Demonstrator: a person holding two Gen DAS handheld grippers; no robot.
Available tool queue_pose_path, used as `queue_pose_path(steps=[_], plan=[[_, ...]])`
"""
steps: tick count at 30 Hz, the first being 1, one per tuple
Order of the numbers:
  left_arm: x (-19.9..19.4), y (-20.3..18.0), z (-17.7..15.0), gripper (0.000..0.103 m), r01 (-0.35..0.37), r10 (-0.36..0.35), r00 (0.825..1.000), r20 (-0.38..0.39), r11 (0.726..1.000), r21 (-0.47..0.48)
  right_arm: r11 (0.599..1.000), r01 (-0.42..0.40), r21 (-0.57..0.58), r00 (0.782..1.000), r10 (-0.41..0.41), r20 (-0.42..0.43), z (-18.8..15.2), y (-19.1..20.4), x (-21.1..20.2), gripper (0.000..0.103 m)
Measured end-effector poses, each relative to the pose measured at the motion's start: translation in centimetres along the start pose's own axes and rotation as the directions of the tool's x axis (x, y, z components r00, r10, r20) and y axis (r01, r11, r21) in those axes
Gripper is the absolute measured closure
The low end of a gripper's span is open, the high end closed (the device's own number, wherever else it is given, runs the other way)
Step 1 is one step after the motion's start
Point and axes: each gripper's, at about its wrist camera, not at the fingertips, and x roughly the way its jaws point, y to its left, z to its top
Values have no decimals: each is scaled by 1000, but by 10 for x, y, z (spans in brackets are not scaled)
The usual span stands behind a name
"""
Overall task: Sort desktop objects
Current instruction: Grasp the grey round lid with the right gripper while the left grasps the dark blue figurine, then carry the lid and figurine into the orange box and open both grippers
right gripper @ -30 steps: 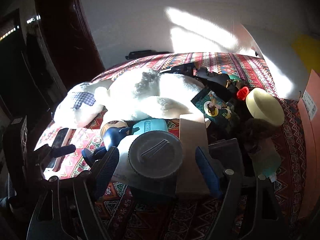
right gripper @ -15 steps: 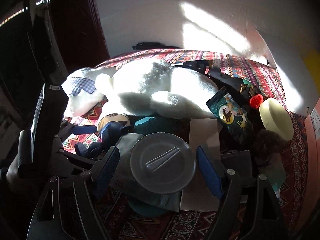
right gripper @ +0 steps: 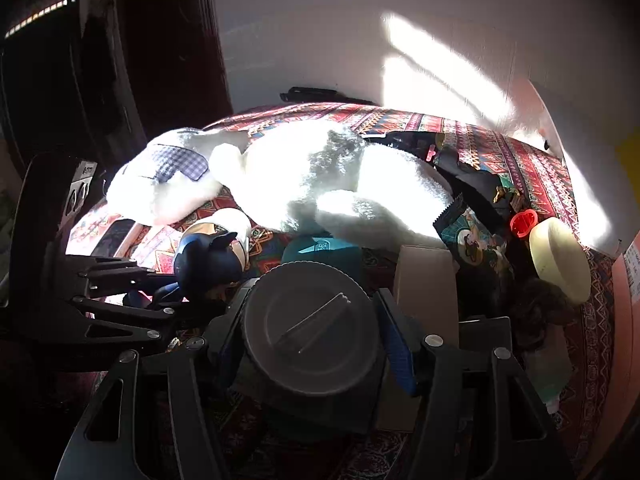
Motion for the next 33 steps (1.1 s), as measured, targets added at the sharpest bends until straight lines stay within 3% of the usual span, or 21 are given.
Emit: queue_pose_path(steps=[5,9,13,17,21,24,25,33], plan=[[-26,-3,3,60,29,-29,998,60,1000,-10,1000,5,2,999,-5,49,5,1,-16,40],[-20,11,3,57,163,-166,986,-28,984,-74,1000,10,24,998,-12,55,4,-2,-19,40],[-27,-9,-11,54,101,-101,995,-17,995,-7,999,14,33,998,-16,63,5,-4,-23,40],[-30,-19,-5,54,97,-96,995,-8,995,37,1000,12,29,997,-14,81,6,-3,-27,40],[-24,-30,-18,54,89,-80,993,-84,990,105,999,6,42,997,-9,75,4,-5,-28,40],[9,-31,-25,54,43,-5,981,-194,981,189,999,10,42,997,-13,73,3,-5,-28,40],[14,-32,-29,54,31,12,981,-195,976,216,999,11,43,997,-14,74,3,-5,-28,40],[-7,-21,-26,57,25,-15,995,-95,993,113,999,10,50,994,-16,109,7,-4,-39,40]])
